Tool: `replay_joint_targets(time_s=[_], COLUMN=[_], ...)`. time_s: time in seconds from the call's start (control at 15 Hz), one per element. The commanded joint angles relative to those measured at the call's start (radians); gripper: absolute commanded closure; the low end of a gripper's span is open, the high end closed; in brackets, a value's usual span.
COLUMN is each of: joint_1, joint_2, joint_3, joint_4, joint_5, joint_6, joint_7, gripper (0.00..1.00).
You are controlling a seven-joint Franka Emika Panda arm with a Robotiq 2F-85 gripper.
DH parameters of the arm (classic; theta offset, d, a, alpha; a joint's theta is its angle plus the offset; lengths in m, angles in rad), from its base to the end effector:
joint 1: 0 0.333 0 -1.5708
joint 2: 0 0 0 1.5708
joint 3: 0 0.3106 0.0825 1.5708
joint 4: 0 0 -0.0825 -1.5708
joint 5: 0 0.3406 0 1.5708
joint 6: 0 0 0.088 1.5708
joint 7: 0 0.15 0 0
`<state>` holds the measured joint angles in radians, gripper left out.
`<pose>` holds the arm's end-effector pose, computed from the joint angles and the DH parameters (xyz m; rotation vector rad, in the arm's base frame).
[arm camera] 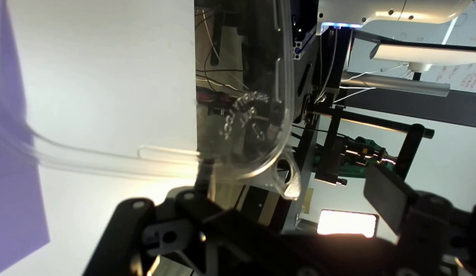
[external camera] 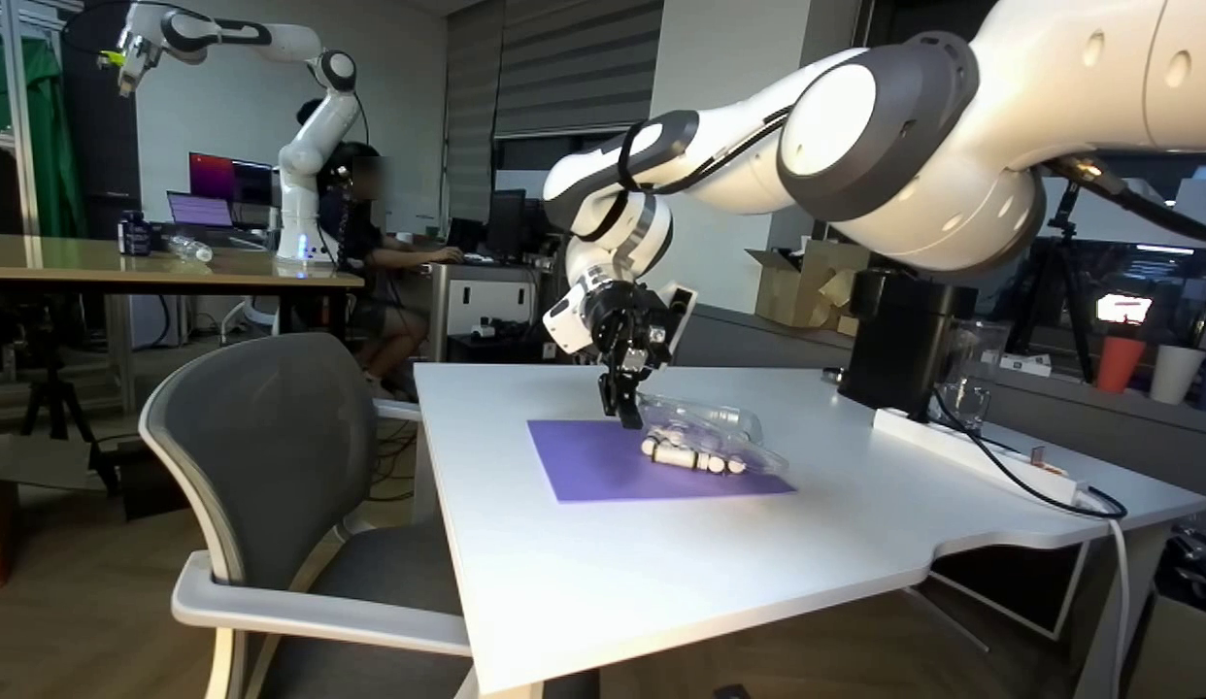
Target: Take the bottle from the table and put it in the clear bowl then close the lid
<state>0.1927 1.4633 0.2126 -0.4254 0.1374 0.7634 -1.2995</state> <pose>0.5427 0.1887 0.1247 -1.4011 -1.5780 0.9364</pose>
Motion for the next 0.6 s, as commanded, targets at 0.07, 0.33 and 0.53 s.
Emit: replay_joint_targets(time_s=[0.07, 0.33, 0.53], joint_1=[0.002, 0.002, -0.004], joint_2=[0.000, -0.063, -0.086], joint_3=[-0.004, -0.019, -0.026], joint_4=[0.070, 0.002, -0.002], joint_5=[-0.012, -0.072, -0.093], joint_6=[-0.016, 0.045, 0.056], joint_7=[-0.018, -0.093, -0.132], gripper=[0.00, 0.00, 0.00])
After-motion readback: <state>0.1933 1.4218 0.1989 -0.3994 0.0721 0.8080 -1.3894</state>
